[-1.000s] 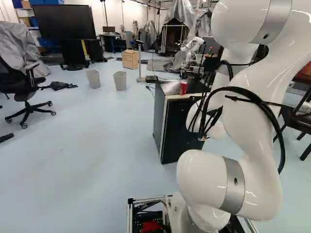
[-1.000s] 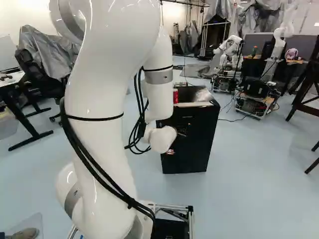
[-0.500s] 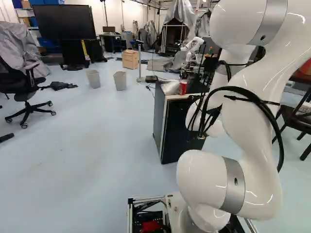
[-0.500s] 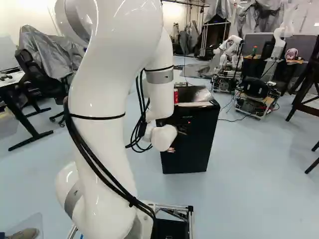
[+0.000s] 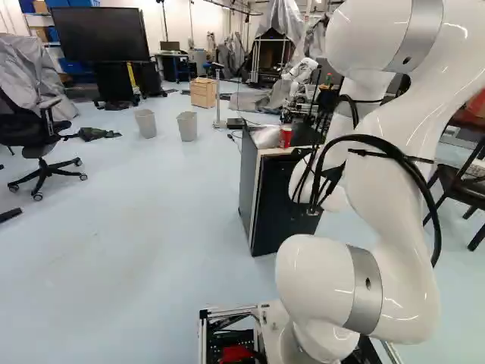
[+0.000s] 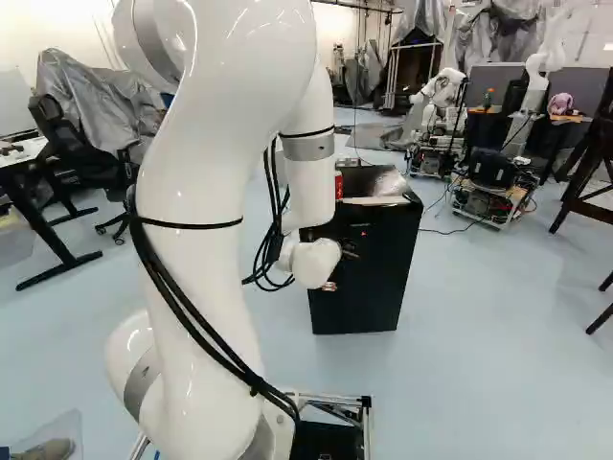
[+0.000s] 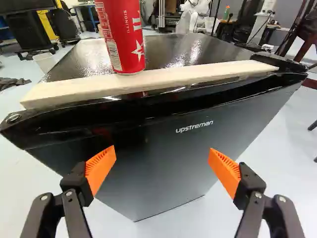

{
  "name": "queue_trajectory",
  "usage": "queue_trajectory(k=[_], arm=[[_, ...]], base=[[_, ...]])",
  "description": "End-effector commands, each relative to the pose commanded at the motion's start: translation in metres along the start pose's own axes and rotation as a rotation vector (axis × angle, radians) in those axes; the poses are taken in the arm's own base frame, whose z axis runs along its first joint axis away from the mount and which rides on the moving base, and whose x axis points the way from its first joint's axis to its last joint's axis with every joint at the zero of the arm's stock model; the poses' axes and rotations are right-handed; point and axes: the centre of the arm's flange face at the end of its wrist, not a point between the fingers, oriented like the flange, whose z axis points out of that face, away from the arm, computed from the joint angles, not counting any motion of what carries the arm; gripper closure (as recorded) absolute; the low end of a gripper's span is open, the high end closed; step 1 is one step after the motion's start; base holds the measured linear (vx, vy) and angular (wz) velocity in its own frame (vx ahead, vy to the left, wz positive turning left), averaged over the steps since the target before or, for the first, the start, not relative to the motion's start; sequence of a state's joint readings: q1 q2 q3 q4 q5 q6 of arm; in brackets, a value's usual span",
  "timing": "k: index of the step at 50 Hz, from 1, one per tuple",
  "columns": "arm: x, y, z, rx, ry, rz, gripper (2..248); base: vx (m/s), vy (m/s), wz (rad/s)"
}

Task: Grab a drink from the fridge

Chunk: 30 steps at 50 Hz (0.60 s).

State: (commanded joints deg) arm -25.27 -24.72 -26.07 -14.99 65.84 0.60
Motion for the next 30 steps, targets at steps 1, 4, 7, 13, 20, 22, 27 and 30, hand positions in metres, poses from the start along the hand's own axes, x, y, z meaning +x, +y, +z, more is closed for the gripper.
queue_trajectory(k=[1,4,7,13,20,22,27,30], arm=[[0.0001,0.0000,0.0003,0.000,0.000,0.000,3],[0.0004,-0.0001,0.0014,0.001,0.001,-0.001,3],[0.0007,-0.0001,0.0024,0.002,0.002,-0.001,3],[0.0012,-0.0002,0.0044,0.003,0.003,-0.002,3],[0.0019,-0.0004,0.0068,0.004,0.005,-0.003,3],[0.0021,-0.0004,0.0074,0.005,0.005,-0.004,3],[0.0025,-0.0005,0.0091,0.006,0.006,-0.004,3],[0.0028,-0.0006,0.0100,0.006,0.007,-0.005,3]], base=[[0.000,0.000,0.000],[0.000,0.000,0.000],[0.000,0.000,0.000],[0.000,0.000,0.000],[0.000,0.000,0.000],[0.000,0.000,0.000],[0.000,0.000,0.000],[0.000,0.000,0.000]])
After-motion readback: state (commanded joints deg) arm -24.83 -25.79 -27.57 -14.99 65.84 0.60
